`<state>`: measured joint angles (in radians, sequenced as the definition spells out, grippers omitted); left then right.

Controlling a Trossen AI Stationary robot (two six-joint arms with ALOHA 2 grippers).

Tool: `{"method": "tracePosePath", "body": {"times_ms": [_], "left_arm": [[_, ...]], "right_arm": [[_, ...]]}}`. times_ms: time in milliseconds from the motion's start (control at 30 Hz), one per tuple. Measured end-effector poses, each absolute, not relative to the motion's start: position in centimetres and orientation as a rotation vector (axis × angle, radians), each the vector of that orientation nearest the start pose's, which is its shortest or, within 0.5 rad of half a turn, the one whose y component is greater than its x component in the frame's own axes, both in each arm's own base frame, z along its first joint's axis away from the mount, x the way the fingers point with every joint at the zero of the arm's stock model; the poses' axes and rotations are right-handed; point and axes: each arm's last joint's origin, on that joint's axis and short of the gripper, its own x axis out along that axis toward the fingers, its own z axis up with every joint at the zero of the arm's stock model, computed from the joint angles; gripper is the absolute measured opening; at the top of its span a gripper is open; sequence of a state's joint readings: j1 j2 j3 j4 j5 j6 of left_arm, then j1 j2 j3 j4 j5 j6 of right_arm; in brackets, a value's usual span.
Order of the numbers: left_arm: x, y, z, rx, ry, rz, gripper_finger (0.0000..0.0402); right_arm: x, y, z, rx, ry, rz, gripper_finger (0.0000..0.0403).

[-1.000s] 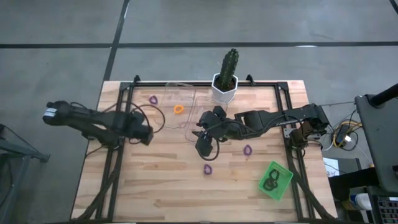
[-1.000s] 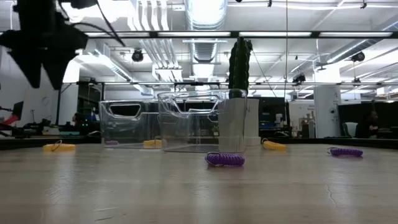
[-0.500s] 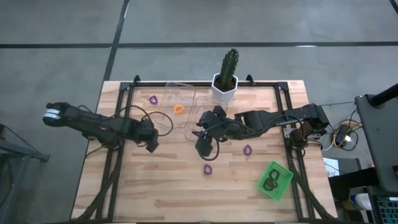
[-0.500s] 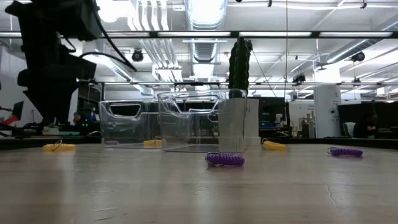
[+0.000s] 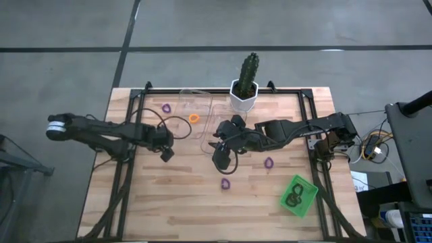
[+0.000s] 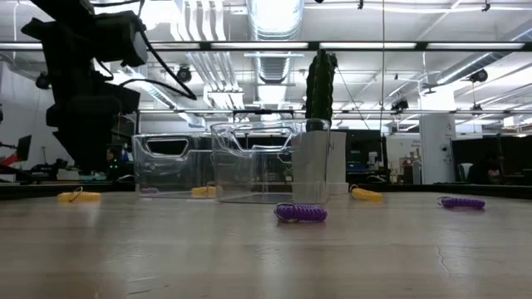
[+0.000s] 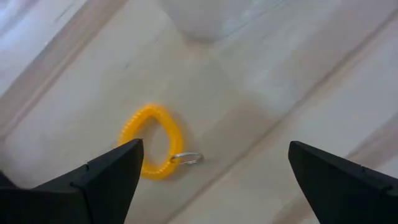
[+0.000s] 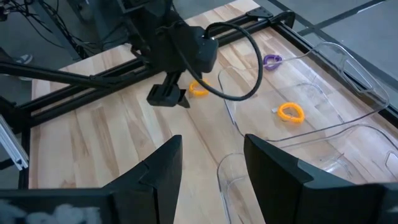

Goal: Sort spring keychains
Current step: Put the left yellow spring keychain into the left transparent bin

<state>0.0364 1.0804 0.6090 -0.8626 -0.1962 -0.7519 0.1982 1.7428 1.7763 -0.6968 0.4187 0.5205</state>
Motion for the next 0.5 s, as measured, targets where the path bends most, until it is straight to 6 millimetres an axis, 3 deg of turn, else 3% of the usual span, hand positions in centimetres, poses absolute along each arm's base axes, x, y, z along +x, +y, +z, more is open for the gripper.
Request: {"method": "tracePosePath", "body": {"times_ms": [500], "left_arm": [[14.9, 1.2, 14.0, -0.584, 1.194, 0.622, 0.0392]], "right_arm": [[37.7, 6.4, 37.4, 0.303, 0.558, -0.368, 0.0169]]}}
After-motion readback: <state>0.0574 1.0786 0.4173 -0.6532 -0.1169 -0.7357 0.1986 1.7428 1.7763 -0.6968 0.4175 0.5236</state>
